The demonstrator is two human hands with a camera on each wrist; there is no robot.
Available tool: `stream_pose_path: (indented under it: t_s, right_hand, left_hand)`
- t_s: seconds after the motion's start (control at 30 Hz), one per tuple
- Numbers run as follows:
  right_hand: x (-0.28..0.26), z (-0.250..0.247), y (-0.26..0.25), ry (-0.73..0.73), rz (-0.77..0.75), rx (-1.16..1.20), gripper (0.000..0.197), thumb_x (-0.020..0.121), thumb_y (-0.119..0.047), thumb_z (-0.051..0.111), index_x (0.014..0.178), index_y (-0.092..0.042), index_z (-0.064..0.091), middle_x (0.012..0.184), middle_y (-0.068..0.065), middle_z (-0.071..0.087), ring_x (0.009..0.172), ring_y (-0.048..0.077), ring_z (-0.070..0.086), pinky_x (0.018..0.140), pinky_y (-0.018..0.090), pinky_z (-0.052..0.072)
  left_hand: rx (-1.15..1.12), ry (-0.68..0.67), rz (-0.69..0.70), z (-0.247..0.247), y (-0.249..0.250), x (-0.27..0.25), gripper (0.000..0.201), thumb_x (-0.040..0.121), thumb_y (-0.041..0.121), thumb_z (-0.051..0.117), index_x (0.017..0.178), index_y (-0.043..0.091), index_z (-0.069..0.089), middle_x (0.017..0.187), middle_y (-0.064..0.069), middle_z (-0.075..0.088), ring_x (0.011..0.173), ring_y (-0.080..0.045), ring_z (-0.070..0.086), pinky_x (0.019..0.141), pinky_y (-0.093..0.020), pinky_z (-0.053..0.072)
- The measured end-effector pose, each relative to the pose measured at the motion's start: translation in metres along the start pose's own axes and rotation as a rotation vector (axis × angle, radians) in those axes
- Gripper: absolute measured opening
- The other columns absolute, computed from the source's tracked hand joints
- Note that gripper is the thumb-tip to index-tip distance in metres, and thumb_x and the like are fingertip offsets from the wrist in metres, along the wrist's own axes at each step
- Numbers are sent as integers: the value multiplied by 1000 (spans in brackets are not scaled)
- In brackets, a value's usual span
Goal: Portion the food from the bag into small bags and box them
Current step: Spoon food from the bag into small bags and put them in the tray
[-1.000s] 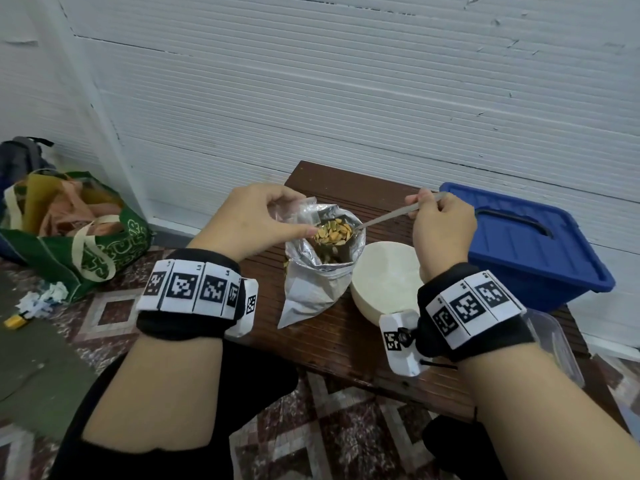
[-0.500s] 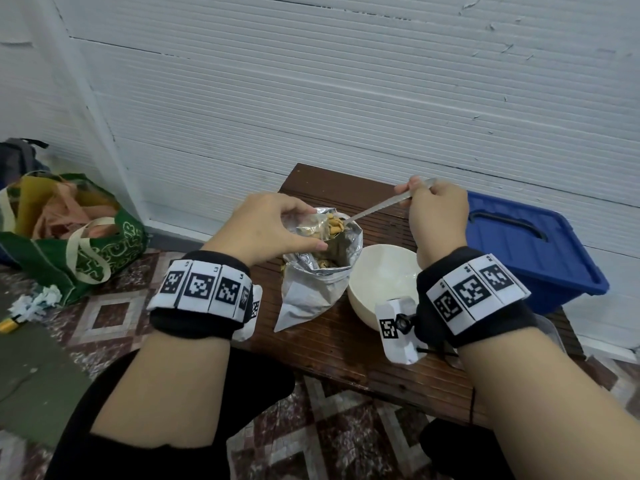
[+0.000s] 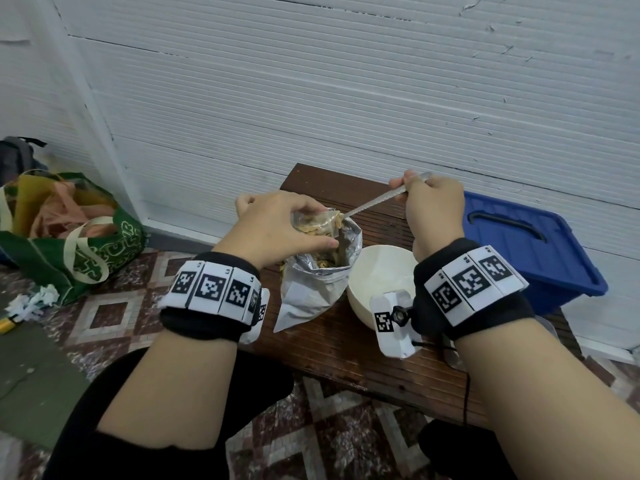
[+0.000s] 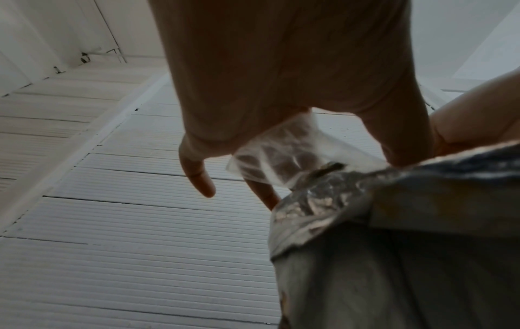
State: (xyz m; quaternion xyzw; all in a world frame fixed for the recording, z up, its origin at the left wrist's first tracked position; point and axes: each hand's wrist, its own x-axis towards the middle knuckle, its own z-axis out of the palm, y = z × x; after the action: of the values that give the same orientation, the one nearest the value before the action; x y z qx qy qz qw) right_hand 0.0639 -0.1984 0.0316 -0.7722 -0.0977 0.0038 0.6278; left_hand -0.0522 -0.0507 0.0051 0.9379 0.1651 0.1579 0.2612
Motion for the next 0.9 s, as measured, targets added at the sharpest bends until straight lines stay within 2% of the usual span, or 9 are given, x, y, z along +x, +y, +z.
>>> stream_pose_path:
  t_s: [0.17,0.27,0.33,0.37,0.43,0.5,0.6,0.77,0.9]
  right_hand:
    - [-7,6,-1,-84,-66,1,39,99,-23,48,62,-23,61,88,4,70,71,3,56,63,14,38]
    - [-11,7,0,-133,-201,57,36,98,-24,50,65,-25,63,91,7,72,79,5,58,71,15,41]
    - [-11,3,-2,-144,-320,114,30,98,-23,51,71,-26,65,86,0,70,79,4,59,76,17,46]
    - [-11,1,-3,-142,-372,142,27,98,-22,52,75,-25,65,85,-2,69,80,5,59,79,19,47]
    - [-11,-3,-5,-125,-459,175,23,98,-20,52,79,-23,65,87,-2,69,81,9,59,80,23,49]
    - [-10,-7,-7,-90,-515,212,22,98,-18,51,81,-21,65,87,-3,68,79,7,59,78,22,49]
    - [-10,-12,-8,19,-535,268,23,98,-17,49,81,-20,64,85,-6,67,75,2,57,75,16,46]
    - [-12,-14,4,134,-469,184,25,99,-19,48,78,-21,61,78,-9,61,71,-1,53,69,13,42]
    - [-17,-4,24,-97,-572,-149,21,96,-23,52,85,-19,69,84,-4,66,84,12,58,76,26,43]
  left_hand:
    - [-55,-1,18,6,7,0,45,61,75,62,96,46,59,88,30,56,95,1,46,74,-25,11]
    - [-151,43,-16,8,6,0,35,64,71,65,84,43,60,83,26,62,90,2,53,91,-29,19]
    - [-244,76,-49,7,-1,1,27,68,65,70,78,43,60,82,28,63,91,6,56,104,-40,31]
    - [-273,87,-65,7,-4,1,27,68,65,70,80,44,59,85,28,62,93,5,56,104,-45,36]
    - [-299,102,-97,4,-7,0,31,70,65,70,87,42,58,92,25,61,95,3,55,101,-42,42]
    - [-346,110,-116,2,-8,-1,32,73,57,71,93,36,58,93,22,59,91,6,54,89,-25,46]
    - [-406,131,-128,0,-8,-2,26,76,48,73,90,30,60,87,19,62,84,11,54,72,-11,39]
    - [-448,131,-127,-2,-10,-4,20,76,44,74,88,33,61,83,19,67,76,15,58,74,-12,40]
    - [-442,113,-100,-1,-10,-4,25,75,45,75,94,31,67,89,18,69,85,12,61,82,-15,45]
